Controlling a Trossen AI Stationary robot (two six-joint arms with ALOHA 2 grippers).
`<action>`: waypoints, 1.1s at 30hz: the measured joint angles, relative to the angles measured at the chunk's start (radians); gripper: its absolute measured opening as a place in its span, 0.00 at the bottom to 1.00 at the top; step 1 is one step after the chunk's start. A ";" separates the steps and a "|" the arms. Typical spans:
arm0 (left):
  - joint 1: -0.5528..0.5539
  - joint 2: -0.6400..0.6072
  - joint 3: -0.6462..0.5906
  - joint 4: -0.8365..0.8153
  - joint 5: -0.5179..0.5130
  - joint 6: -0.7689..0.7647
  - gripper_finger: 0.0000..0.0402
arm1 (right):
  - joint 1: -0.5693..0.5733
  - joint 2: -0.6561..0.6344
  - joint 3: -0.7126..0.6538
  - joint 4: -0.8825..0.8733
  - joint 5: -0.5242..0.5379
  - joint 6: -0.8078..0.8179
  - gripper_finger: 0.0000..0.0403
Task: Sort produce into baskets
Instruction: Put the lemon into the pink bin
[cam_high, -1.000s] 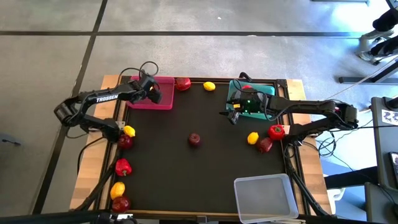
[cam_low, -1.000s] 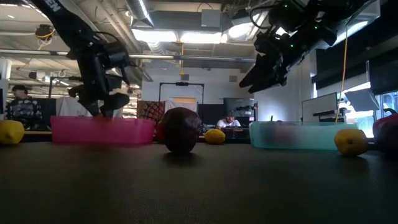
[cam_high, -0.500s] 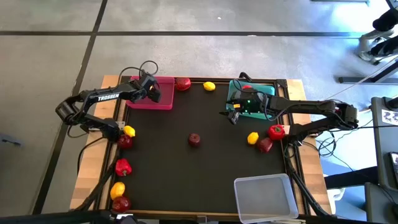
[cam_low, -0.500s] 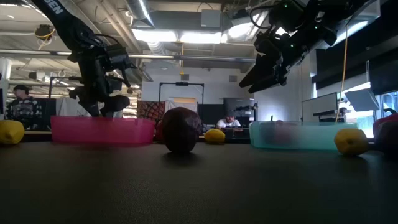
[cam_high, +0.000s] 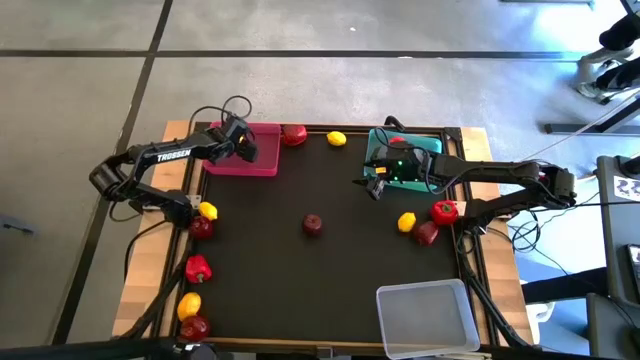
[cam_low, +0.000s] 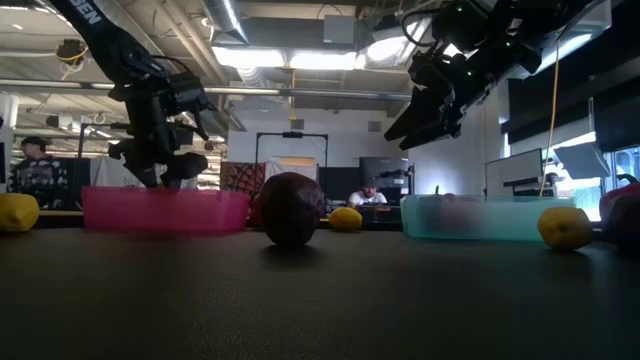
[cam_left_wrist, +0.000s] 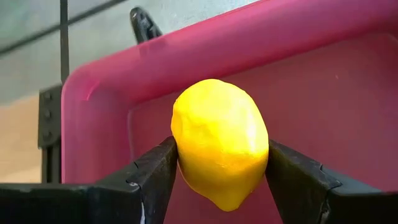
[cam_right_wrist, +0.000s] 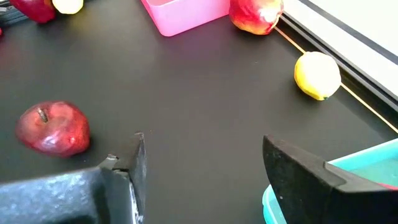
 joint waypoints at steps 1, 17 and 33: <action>0.001 0.000 0.000 -0.002 0.004 -0.014 0.56 | 0.000 0.000 0.000 0.000 0.000 0.000 0.59; -0.001 0.000 -0.001 0.006 0.041 0.014 0.56 | 0.000 0.000 0.000 0.000 0.000 0.000 0.59; 0.004 0.000 -0.001 0.004 0.042 0.024 0.77 | 0.000 0.000 0.000 0.000 0.000 0.000 0.59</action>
